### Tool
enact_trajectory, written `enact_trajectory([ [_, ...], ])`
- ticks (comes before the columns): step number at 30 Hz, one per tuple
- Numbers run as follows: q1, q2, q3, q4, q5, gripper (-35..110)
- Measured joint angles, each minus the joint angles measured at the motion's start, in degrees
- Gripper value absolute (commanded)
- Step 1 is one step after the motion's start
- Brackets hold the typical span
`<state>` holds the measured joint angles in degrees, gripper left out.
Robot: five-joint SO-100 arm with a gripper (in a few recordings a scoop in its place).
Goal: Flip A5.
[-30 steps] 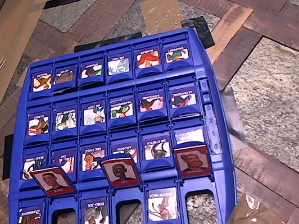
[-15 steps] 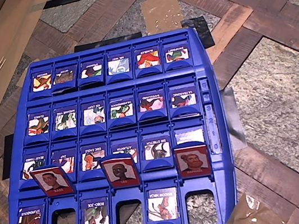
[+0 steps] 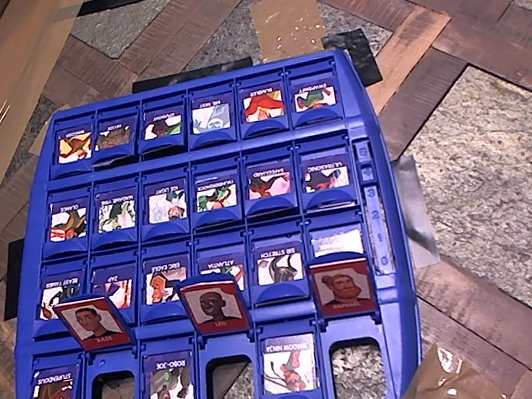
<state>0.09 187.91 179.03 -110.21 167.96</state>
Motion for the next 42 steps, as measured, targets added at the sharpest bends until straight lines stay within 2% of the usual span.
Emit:
enact_trajectory([
  [34, 0.00, 0.18, 0.00, 0.00, 0.00, 0],
  [37, 0.00, 0.18, 0.00, 0.00, -2.46, 0],
  [42, 0.00, 0.53, 0.00, 0.00, -0.18, 0],
])
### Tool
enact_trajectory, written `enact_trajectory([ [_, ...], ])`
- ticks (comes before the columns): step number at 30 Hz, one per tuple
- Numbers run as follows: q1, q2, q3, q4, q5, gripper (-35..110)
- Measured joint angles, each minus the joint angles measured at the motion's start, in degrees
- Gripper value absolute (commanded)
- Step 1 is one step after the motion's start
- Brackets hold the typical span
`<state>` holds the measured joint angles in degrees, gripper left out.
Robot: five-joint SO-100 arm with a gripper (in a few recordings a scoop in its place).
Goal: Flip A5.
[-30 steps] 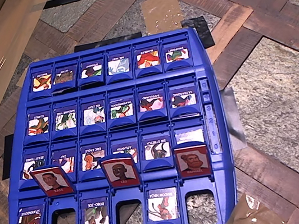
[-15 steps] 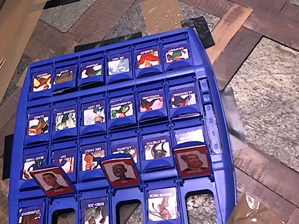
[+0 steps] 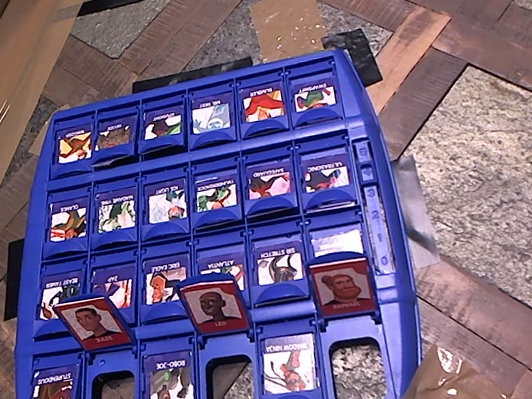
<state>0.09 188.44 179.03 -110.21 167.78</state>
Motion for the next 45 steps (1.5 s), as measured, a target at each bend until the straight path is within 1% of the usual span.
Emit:
enact_trajectory([
  [5, 1.93, 0.00, 0.00, 0.79, 0.97, 0],
  [9, 3.16, -0.53, -0.70, 5.89, 1.58, 0],
  [13, 4.48, -3.34, -2.81, 13.89, 1.58, 0],
  [25, 8.17, -17.49, -9.67, 32.78, 1.67, 0],
  [34, 12.48, -30.23, -19.07, 51.06, 1.76, 0],
  [45, 18.46, -42.98, -28.74, 72.60, -2.46, 0],
])
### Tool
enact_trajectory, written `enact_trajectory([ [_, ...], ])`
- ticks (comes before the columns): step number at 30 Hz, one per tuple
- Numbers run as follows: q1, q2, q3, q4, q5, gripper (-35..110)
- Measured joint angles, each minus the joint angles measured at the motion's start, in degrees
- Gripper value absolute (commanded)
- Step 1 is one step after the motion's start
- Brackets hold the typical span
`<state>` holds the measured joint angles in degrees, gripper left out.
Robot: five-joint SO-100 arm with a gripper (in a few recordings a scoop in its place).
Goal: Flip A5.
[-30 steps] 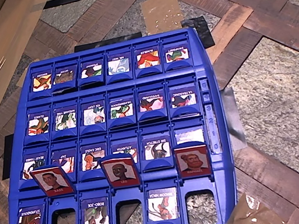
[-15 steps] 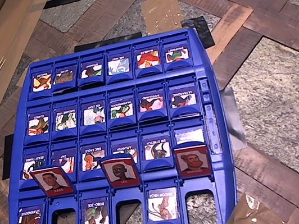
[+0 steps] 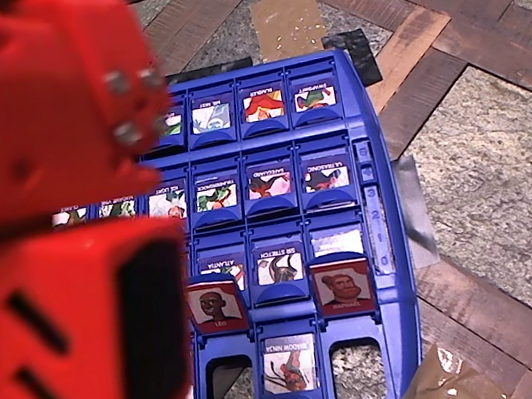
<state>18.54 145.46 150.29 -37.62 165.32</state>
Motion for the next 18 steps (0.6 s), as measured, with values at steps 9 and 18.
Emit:
enact_trajectory([
  [9, 3.52, -10.02, -8.26, 17.84, -4.92, 0],
  [18, 6.06, -21.36, -19.34, 38.94, -13.27, 0],
])
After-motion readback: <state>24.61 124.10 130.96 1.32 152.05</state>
